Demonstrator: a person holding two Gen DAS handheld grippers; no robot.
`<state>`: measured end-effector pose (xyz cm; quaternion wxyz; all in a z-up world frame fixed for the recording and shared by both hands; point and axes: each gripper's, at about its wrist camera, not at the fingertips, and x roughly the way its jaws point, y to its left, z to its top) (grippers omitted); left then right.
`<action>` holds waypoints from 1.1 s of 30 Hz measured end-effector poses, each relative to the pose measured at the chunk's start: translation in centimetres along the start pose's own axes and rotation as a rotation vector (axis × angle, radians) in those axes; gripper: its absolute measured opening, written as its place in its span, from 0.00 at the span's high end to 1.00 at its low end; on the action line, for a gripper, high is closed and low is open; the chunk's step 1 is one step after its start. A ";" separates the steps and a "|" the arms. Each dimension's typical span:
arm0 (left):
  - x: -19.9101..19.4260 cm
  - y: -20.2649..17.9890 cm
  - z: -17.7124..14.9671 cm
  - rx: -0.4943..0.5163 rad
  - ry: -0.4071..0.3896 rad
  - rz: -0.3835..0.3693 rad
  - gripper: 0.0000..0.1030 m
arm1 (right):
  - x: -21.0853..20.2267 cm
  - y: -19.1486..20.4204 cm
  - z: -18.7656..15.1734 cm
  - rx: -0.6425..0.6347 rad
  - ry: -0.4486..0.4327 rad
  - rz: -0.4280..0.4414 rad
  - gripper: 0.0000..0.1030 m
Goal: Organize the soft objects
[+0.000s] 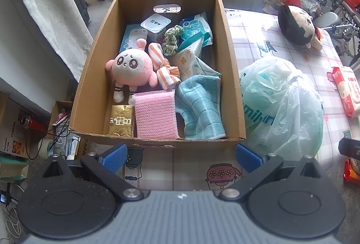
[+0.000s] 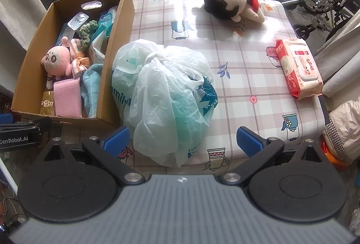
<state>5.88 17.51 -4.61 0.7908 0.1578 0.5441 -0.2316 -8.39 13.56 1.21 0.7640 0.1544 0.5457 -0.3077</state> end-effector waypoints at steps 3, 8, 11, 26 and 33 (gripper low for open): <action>0.1 -0.1 0.0 0.002 0.001 0.001 0.00 | 0.1 -0.1 0.0 0.001 -0.001 -0.001 0.01; 0.1 -0.3 0.0 0.012 -0.002 0.010 0.00 | 0.1 -0.2 0.1 -0.001 -0.003 0.000 0.01; 0.1 -0.4 0.0 0.014 -0.001 0.014 0.00 | 0.2 -0.2 0.1 -0.007 -0.003 0.002 0.01; 0.2 -0.8 0.0 0.020 0.008 0.022 0.00 | 0.5 -0.7 0.3 -0.005 0.003 0.004 0.01; 0.4 -1.2 0.1 0.033 0.015 0.028 0.00 | 0.7 -0.9 0.3 0.000 0.010 0.001 0.01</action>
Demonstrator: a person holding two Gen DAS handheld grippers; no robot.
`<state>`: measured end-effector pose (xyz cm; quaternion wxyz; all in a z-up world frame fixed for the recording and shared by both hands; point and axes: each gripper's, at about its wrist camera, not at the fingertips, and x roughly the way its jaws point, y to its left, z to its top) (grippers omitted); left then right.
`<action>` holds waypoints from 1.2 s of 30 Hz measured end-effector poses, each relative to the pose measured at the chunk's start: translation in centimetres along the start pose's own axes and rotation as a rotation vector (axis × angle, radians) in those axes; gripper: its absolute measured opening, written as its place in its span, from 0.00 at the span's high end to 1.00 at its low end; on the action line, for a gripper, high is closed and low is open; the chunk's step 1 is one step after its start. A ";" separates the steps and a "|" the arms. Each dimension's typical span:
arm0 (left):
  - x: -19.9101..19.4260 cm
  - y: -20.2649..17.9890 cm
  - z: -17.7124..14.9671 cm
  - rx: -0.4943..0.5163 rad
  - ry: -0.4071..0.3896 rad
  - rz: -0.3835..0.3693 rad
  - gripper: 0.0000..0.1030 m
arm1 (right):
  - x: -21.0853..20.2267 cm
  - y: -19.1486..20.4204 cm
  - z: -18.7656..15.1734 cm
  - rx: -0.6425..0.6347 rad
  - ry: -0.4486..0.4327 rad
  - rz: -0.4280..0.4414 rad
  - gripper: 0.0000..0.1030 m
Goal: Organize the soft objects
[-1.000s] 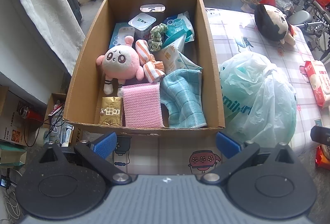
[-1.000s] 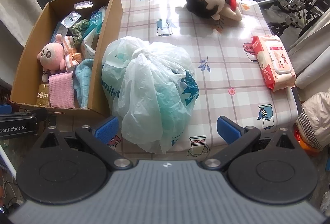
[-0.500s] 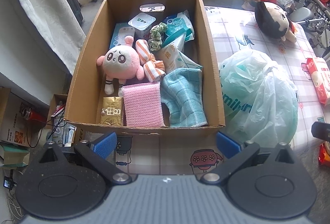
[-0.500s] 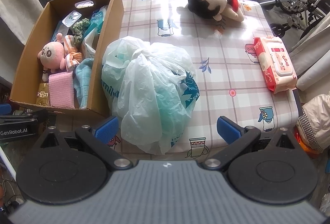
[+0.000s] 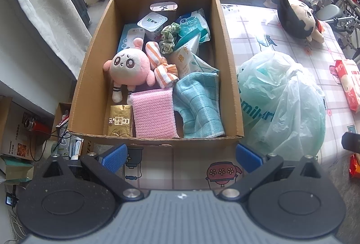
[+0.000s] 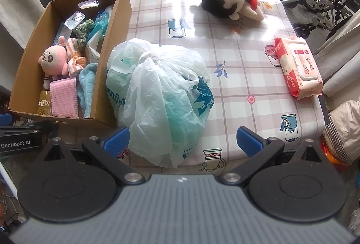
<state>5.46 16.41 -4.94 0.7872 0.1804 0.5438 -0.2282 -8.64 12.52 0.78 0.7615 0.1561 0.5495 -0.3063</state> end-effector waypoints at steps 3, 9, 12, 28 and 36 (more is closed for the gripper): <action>0.1 -0.1 0.1 0.005 0.003 -0.004 0.00 | 0.1 -0.1 0.0 0.002 0.003 -0.001 0.01; 0.2 -0.4 0.2 0.020 0.007 -0.006 0.00 | 0.1 -0.3 0.0 0.003 0.004 -0.002 0.01; 0.2 -0.5 0.2 0.021 0.007 -0.004 0.00 | 0.1 -0.3 0.0 0.002 0.004 -0.004 0.01; 0.5 -0.3 0.4 0.021 0.012 -0.002 0.00 | 0.3 -0.5 0.1 0.008 0.006 -0.004 0.01; 0.5 -0.3 0.4 0.020 0.012 -0.001 0.00 | 0.3 -0.5 0.1 0.007 0.006 -0.003 0.01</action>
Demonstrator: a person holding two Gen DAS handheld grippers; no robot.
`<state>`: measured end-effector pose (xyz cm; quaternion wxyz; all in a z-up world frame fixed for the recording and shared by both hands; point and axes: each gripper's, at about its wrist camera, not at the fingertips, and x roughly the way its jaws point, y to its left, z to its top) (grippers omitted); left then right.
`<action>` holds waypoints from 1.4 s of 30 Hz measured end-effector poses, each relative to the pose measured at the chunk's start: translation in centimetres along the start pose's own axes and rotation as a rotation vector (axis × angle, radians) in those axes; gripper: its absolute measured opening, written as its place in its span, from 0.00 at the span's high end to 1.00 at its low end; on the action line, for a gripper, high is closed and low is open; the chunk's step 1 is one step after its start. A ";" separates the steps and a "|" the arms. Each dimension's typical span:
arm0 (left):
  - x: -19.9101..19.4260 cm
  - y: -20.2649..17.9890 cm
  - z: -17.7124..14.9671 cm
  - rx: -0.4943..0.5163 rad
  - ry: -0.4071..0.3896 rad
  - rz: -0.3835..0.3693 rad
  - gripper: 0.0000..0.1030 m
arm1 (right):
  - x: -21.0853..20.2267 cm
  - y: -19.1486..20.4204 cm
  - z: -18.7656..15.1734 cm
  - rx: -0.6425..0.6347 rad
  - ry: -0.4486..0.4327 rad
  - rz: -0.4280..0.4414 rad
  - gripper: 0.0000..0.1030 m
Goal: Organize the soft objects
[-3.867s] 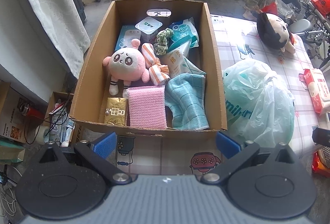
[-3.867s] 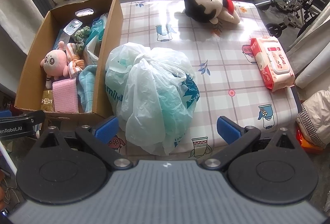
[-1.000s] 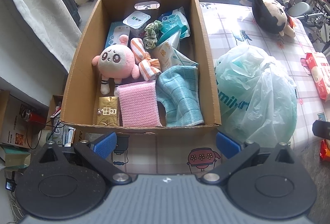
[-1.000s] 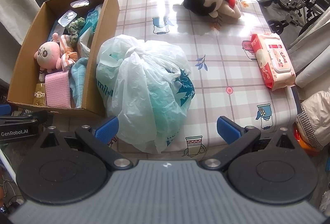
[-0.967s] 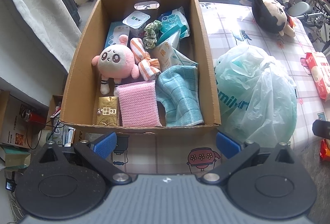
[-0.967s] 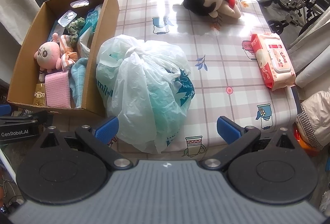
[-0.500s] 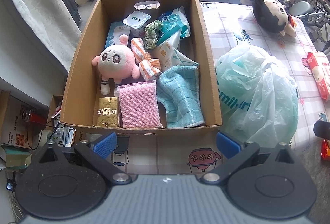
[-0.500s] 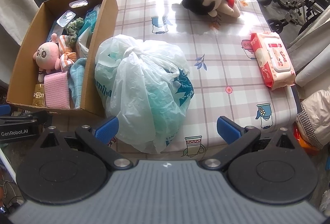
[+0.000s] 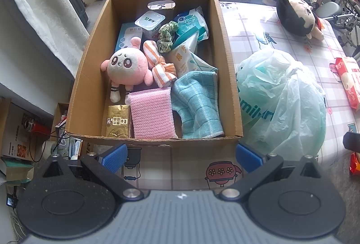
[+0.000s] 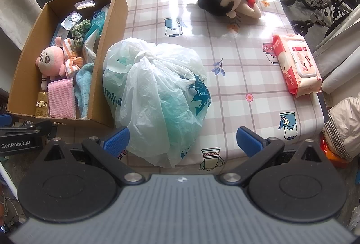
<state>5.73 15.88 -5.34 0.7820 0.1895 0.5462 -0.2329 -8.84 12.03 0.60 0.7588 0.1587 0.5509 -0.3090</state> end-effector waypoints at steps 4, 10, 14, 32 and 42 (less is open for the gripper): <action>0.0 0.1 0.0 -0.001 0.000 0.000 0.00 | 0.0 0.0 0.0 -0.001 -0.001 0.000 0.01; 0.1 0.2 0.0 -0.004 0.000 -0.001 0.00 | 0.0 0.2 -0.1 -0.001 -0.001 -0.001 0.01; 0.0 0.3 -0.1 -0.005 0.000 -0.002 0.00 | 0.0 0.3 -0.1 -0.002 -0.001 -0.002 0.01; -0.2 0.4 -0.5 -0.008 -0.003 0.001 0.00 | -0.5 0.4 0.0 -0.003 -0.008 -0.002 0.01; -0.2 0.7 -0.7 -0.009 0.002 -0.002 0.00 | -0.5 0.5 -0.1 -0.004 -0.007 -0.003 0.01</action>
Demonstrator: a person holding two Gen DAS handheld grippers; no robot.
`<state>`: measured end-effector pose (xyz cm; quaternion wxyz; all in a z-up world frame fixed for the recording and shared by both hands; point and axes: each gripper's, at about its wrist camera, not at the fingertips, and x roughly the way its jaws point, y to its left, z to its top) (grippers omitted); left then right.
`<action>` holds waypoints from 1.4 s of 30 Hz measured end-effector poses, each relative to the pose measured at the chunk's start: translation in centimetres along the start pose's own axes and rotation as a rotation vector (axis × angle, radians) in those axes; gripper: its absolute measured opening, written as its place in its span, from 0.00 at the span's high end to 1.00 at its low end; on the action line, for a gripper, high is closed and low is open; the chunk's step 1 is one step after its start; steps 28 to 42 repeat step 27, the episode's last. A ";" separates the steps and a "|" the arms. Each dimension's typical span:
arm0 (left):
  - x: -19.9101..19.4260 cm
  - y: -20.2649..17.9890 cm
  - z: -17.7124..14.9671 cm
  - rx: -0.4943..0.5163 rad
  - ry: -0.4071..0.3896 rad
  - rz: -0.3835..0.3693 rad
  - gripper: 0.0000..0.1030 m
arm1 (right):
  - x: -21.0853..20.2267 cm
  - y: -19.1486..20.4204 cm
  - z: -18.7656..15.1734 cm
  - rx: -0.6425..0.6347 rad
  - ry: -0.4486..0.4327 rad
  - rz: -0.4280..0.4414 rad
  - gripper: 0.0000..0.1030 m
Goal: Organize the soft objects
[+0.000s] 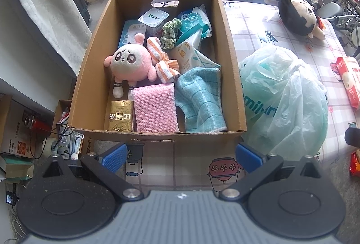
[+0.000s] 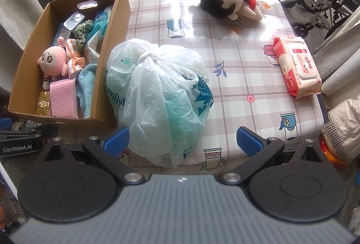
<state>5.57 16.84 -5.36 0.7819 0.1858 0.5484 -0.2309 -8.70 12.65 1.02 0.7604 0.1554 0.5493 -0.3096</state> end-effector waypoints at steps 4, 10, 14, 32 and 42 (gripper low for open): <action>0.1 0.0 -0.2 0.002 0.002 0.001 0.00 | 0.0 0.0 0.0 0.000 -0.001 0.000 0.01; 0.1 0.3 -0.1 -0.002 0.001 0.002 0.00 | 0.0 0.3 -0.1 -0.001 0.000 0.000 0.01; 0.1 0.4 -0.1 -0.002 0.000 0.002 0.00 | 0.0 0.3 -0.1 0.000 0.001 0.000 0.01; 0.3 0.5 0.1 -0.004 0.002 0.004 0.00 | 0.2 0.6 0.0 -0.001 0.005 0.003 0.01; 0.3 0.5 0.1 -0.004 0.002 0.004 0.00 | 0.2 0.6 0.0 -0.001 0.005 0.003 0.01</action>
